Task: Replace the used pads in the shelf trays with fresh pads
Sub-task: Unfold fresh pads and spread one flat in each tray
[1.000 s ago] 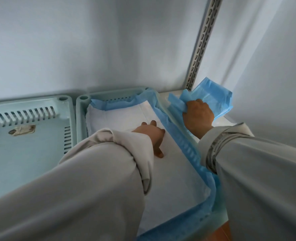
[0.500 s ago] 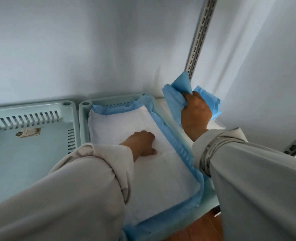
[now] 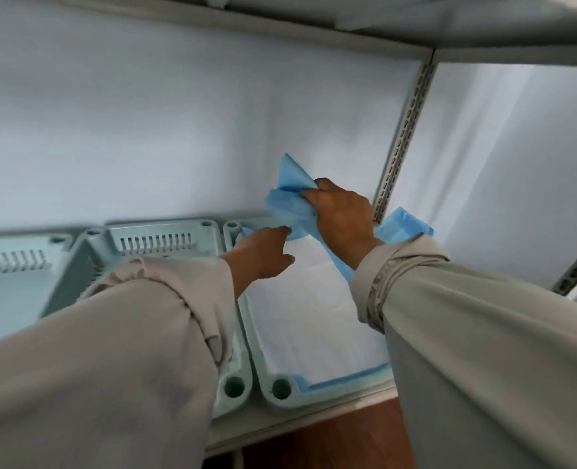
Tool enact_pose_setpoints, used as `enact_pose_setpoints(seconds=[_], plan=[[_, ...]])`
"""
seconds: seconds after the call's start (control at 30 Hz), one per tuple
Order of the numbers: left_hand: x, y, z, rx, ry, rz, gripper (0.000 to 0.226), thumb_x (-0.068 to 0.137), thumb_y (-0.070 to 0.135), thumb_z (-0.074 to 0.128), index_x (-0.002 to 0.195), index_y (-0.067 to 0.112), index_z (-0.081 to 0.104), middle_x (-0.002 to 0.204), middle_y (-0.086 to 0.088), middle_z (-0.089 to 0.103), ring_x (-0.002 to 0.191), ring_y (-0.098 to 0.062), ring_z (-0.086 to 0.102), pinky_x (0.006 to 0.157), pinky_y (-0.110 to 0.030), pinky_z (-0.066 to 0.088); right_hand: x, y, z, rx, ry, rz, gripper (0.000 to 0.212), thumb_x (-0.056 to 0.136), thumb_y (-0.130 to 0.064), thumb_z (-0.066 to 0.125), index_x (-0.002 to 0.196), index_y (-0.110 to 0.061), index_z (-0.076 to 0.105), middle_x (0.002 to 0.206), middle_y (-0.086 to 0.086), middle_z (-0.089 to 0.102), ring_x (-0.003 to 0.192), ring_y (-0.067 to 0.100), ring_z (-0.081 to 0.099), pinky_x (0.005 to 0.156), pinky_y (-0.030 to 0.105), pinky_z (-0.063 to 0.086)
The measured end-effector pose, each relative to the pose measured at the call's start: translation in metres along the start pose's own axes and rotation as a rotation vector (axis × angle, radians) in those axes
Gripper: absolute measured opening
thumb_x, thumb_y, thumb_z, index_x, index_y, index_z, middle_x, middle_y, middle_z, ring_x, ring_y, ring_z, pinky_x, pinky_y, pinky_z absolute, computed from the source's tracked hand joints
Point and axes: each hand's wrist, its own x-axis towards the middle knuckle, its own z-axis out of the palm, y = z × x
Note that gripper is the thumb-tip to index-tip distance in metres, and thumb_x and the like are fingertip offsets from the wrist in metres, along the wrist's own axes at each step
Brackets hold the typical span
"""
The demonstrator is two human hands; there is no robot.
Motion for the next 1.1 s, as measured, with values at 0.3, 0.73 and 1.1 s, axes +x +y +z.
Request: enact_pose_setpoints(seconds=[0.3, 0.73, 1.1], plan=[[-0.069, -0.048, -0.028, -0.255, 0.161, -0.127, 0.039, 0.094, 0.027, 0.053, 0.128, 0.006, 0.053, 0.124, -0.014, 0.060, 0.112, -0.031, 0.059, 0.099, -0.040, 0.047, -0.020, -0.107, -0.010, 0.281, -0.017, -0.016, 0.020, 0.088, -0.018, 0.058, 0.105, -0.015, 0.067, 0.103, 0.007, 0.065, 0.085, 0.031, 0.066, 0.070, 0.037, 0.054], [-0.116, -0.075, -0.002, -1.138, 0.308, -0.308, 0.014, 0.095, 0.009, 0.048, 0.099, 0.013, 0.060, 0.101, -0.010, 0.069, 0.099, -0.024, 0.066, 0.092, -0.043, 0.054, -0.075, -0.184, -0.001, 0.722, -0.043, 0.221, 0.034, 0.090, -0.001, 0.051, 0.118, -0.015, 0.065, 0.113, 0.002, 0.061, 0.093, 0.021, 0.058, 0.074, 0.022, 0.039], [-0.136, -0.093, 0.001, -1.453, 0.030, -0.148, 0.046, 0.092, 0.034, 0.058, 0.133, 0.014, 0.049, 0.121, -0.002, 0.064, 0.114, -0.016, 0.060, 0.102, -0.038, 0.047, -0.069, -0.193, 0.004, 0.670, -0.189, 0.451, 0.024, 0.097, -0.014, 0.045, 0.116, -0.012, 0.059, 0.109, 0.007, 0.065, 0.099, 0.025, 0.063, 0.083, 0.033, 0.050]])
